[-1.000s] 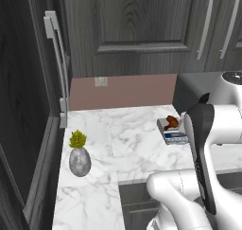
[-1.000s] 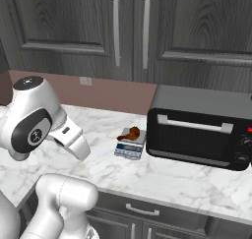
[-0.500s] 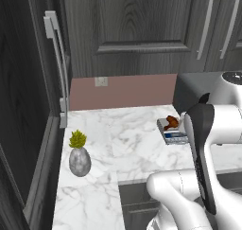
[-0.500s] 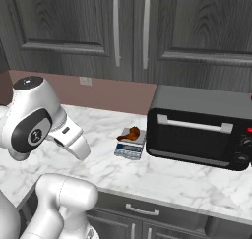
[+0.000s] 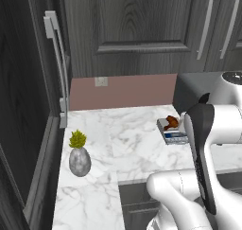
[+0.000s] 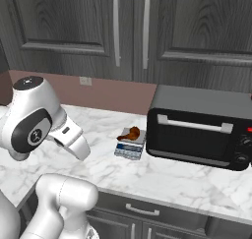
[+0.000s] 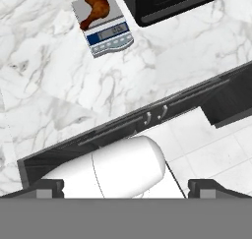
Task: Take the chicken drumstick from the fridge and place it on the digital scale on the counter by the fridge. Wait a few seconds for a reading, then move it to the plate on the dining counter.
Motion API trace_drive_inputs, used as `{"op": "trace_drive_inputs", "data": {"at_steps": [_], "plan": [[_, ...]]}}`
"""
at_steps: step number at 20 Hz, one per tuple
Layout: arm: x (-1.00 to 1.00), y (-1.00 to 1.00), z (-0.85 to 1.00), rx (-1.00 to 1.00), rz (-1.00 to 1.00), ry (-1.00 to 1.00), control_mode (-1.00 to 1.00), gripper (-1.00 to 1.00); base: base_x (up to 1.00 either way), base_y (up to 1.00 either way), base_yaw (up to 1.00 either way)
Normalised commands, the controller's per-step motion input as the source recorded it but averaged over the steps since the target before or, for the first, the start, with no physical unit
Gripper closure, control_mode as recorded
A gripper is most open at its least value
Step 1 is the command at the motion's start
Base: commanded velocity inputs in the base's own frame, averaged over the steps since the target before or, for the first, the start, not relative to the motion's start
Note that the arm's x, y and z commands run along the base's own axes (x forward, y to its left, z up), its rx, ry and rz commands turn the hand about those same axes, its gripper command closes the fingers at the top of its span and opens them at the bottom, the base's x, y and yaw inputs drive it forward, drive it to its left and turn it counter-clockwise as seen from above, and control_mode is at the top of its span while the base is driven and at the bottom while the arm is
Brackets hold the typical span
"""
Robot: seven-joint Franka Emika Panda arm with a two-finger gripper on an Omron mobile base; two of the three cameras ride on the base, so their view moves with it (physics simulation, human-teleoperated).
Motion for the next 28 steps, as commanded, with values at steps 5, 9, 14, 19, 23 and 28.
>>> {"op": "trace_drive_inputs", "data": {"at_steps": [5,9,14,19,23,28], "plan": [[0.00,0.00,0.00,0.00,0.00,0.00,-1.00,-1.00,0.00,0.00,0.00],[0.00,0.00,0.00,0.00,0.00,0.00,-1.00,-1.00,0.00,0.00,0.00],[0.00,0.00,0.00,0.00,0.00,0.00,-1.00,-1.00,0.00,0.00,0.00],[0.00,0.00,0.00,0.00,0.00,0.00,-1.00,-1.00,0.00,0.00,0.00],[0.00,0.00,0.00,0.00,0.00,0.00,-1.00,-1.00,0.00,0.00,0.00],[0.00,0.00,0.00,0.00,0.00,0.00,-1.00,-1.00,0.00,0.00,0.00]]}}
